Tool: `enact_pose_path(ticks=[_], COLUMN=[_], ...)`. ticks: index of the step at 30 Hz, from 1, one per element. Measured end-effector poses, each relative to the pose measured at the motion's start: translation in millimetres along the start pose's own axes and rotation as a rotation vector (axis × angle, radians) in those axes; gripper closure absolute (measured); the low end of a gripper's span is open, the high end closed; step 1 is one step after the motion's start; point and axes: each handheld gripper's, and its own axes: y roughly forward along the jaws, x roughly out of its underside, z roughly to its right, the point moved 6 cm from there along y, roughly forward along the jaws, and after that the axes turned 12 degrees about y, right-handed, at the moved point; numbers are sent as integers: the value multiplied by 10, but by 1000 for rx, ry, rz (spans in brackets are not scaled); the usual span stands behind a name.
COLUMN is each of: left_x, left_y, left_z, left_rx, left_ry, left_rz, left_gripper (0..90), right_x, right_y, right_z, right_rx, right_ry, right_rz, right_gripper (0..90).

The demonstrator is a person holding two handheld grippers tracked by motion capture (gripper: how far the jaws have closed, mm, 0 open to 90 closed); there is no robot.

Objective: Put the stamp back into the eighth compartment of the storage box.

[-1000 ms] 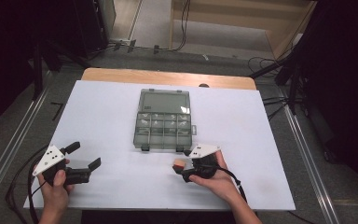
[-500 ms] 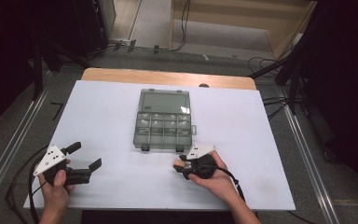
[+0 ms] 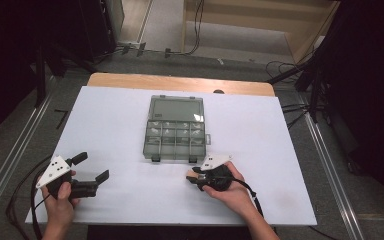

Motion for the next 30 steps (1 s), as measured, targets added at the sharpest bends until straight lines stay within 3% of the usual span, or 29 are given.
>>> enact_pose_path(ticks=[5, 14, 30], left_x=[0, -6, -9], left_y=[0, 2, 11], left_z=[-2, 12, 27], left_rx=[2, -1, 5], left_ry=[0, 7, 16], left_rz=[2, 2, 1], left_gripper=[0, 0, 0], right_x=[6, -2, -134], right_y=[18, 11, -150], right_z=[8, 5, -33], right_rx=[12, 12, -20], right_ry=[-12, -12, 14], right_rz=[-6, -6, 67], right_gripper=[641, 649, 649])
